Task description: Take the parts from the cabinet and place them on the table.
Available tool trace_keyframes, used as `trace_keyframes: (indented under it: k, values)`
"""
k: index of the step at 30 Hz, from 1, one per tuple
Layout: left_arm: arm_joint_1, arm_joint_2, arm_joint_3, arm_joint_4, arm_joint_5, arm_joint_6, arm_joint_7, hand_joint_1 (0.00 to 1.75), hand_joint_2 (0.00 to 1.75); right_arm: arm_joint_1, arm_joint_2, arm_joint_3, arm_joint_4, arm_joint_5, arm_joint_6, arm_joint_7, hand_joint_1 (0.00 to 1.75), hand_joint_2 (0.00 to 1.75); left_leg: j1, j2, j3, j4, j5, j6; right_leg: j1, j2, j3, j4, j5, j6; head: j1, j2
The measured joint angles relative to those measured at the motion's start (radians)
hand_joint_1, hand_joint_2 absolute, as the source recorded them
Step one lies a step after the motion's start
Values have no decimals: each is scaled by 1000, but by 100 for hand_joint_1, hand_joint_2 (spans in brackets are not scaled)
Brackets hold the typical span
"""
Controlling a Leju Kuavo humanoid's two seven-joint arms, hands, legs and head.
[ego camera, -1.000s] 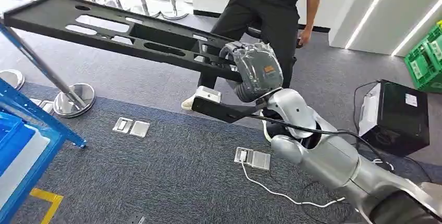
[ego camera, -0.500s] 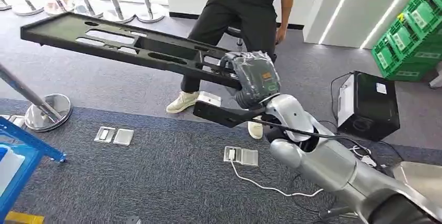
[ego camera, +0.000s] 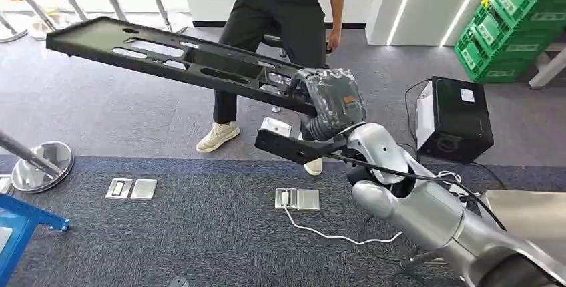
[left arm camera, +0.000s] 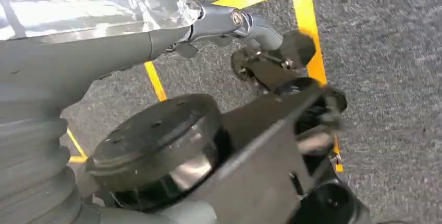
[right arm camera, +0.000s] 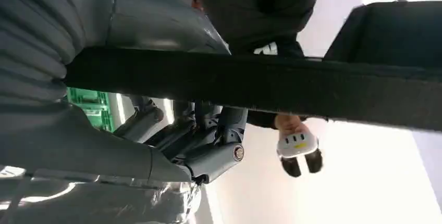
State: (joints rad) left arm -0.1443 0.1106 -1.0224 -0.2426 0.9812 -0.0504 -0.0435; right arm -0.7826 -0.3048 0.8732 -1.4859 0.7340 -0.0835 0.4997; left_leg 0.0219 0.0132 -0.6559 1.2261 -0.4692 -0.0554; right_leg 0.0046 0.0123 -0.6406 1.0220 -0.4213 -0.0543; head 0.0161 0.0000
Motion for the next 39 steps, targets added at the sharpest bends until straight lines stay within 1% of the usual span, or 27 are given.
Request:
trace_keyframes:
  k: [2, 3, 5, 6, 7, 8, 11, 12, 13, 14, 16, 17, 18, 19, 21, 22, 26, 27, 28, 30, 32, 33, 34, 36, 37, 38, 39]
  values:
    - [2, 0, 0, 0, 0, 0, 0, 0, 175, 0, 0, 0, 0, 0, 0, 2, 175, 175, -2, -5, -71, 129, -35, -2, 4, 20, 0, 2, -2, -3, -11, 0]
    - [4, 0, 0, 0, 0, 0, 0, 0, 175, 2, 0, 0, 0, 0, 0, 2, 175, 175, -2, -6, -73, 122, -15, -1, 4, 30, 1, 4, -3, -4, -12, 0]
    - [3, 0, 0, 0, 0, 0, 0, 0, 175, 4, 0, 0, -1, 0, 2, 2, 175, 175, -2, -8, -20, -9, 73, 5, 4, 51, 4, 8, -5, -2, -19, 0]
    - [2, 0, 0, 0, 0, 0, 0, 0, 175, 4, 0, 0, -2, 0, 2, 2, 175, 175, -1, -24, 18, -102, 122, 9, 4, 59, 5, 11, -7, 0, -23, 0]
    - [3, 0, 0, 0, 0, 0, 0, 0, 175, 4, 0, 0, -2, 0, 2, 2, 175, 175, 1, -66, 34, -159, 135, 15, 2, 65, -2, 14, -9, 3, -25, 0]
    - [3, 0, 0, 0, 0, 0, 0, 0, 175, 4, 0, 0, -2, 0, 3, 2, 175, 175, 3, -69, 35, -176, 135, 15, 7, 78, -10, 25, -10, 8, -23, 0]
    - [1, 0, 0, 0, 2, 0, 0, 0, 175, 5, -1, 0, -3, 1, 5, 3, 175, 175, -5, -48, 35, -175, 137, 28, -5, 95, -14, 18, -4, 27, -22, 0]
    - [-2, -2, 0, -1, 2, 0, 0, 0, 175, 5, -1, 0, -3, 2, 5, 3, 175, 175, 5, -36, 42, -188, 143, 37, -1, 91, -15, 23, -10, 32, -22, 0]
    - [-6, -1, 0, 0, 2, 1, 0, 0, 175, 2, -1, 0, -3, 3, 4, 2, 175, 175, 4, -31, 46, -192, 144, 41, 3, 44, -22, 47, -25, 37, -16, 0]
    - [-7, 0, 0, 0, 2, 1, 0, 0, 175, -3, -1, 0, -3, 5, 2, 2, 175, 175, 3, -24, 48, -192, 144, 46, -1, 15, -50, 105, -60, 42, -2, 0]
    - [-6, 0, 0, 0, 3, 1, 0, 0, 175, -3, 1, 1, -3, 5, -1, 1, 175, 175, 2, -10, 49, -191, 142, 48, -11, -2, -129, 262, -125, 51, 3, 0]
    - [-5, 0, 0, 0, 2, 1, 0, 0, 175, -2, 1, 1, -3, 5, -2, 1, 175, 175, 2, -1, 49, -191, 141, 48, -15, -4, -158, 315, -136, 55, 5, 0]
    - [-5, 0, 0, 0, 2, 1, 0, 0, 175, -1, 1, 1, -2, 5, -3, 1, 175, 175, 2, 6, 50, -191, 140, 46, -19, -5, -163, 317, -123, 58, 9, 0]
    - [-5, 0, 0, 0, 1, 0, 0, 0, 175, -1, 1, 1, -2, 5, -4, 2, 175, 175, 2, 12, 52, -190, 137, 44, -22, -7, -143, 276, -92, 59, 13, 0]
    - [-5, -1, 0, 0, 0, -2, 0, 0, 175, -1, 0, 1, -2, 5, -6, 2, 175, 175, 4, 25, 62, -189, 129, 35, -23, -28, -47, 90, -1, 58, 22, 0]
    - [-5, 0, 0, 0, 0, -2, 0, 0, 175, -1, 0, 0, -2, 5, -10, 2, 175, 175, 3, 31, 66, -190, 125, 29, -19, -57, -14, 20, -3, 57, 28, 0]
    - [-6, 2, 0, 0, 1, -2, 0, 0, 175, 1, -1, -2, 1, 11, -25, -3, 175, 175, 0, 50, 76, -197, 120, 5, -3, -23, -17, 19, -6, 31, 15, 0]
    - [-7, 2, 0, 0, 2, -2, 0, 0, 175, 1, -1, -3, 1, 13, -25, -7, 175, 175, 1, 53, 79, -195, 115, -3, -10, -15, -8, 10, -1, 21, 14, 0]
    - [-7, 2, 0, 0, 3, -2, 0, 0, 175, 1, 0, -3, 2, 16, -25, -10, 175, 175, 5, 31, 78, -169, 97, -7, -12, -13, -4, 5, 1, 17, 10, 0]
    - [-7, 2, 0, 0, 4, -2, 0, 0, 175, 0, 3, -4, 3, 20, -24, -13, 175, 175, 3, 4, 19, -46, 26, -4, -10, -4, -3, 4, 0, 5, -6, 0]
    - [-3, 2, 0, 0, 6, -2, 0, 0, 175, 0, 8, -4, 7, 20, -24, -16, 175, 175, -1, -5, -61, 107, -31, -4, -4, 12, -4, 5, -1, 1, -19, 0]
    - [-1, 2, 0, 0, 7, -1, 0, 0, 175, 0, 10, -4, 10, 20, -23, -17, 175, 175, -2, -5, -76, 128, -23, -2, -2, 22, -3, 5, -1, 0, -21, 0]
    - [0, 3, 0, 0, 9, -1, 0, 0, 175, 0, 11, -4, 12, 20, -23, -19, 175, 175, -3, -6, -66, 98, 7, 3, -1, 32, -2, 6, -1, 0, -23, 0]
    - [-1, 3, 0, 0, 11, -1, 0, 0, 175, 0, 11, -4, 13, 21, -22, -23, 175, 175, -4, -14, -1, -58, 98, 12, 1, 48, 1, 9, -2, 1, -28, 0]
    - [-1, 5, 0, 0, 11, -1, 0, 0, 175, -1, 11, -4, 13, 21, -22, -23, 175, 175, -3, -42, 36, -143, 138, 17, 0, 55, 1, 10, -3, 3, -31, 0]
    - [0, 5, 0, 0, 11, -1, 0, 0, 175, -2, 11, -4, 14, 21, -22, -23, 175, 175, -1, -69, 44, -178, 132, 21, 8, 62, -6, 18, -6, 8, -33, 0]
    - [1, 5, -1, 0, 11, -1, 0, 0, 175, -3, 14, -4, 15, 21, -22, -23, 175, 175, -2, -55, 42, -180, 135, 20, 2, 69, -9, 18, -4, 13, -30, 0]
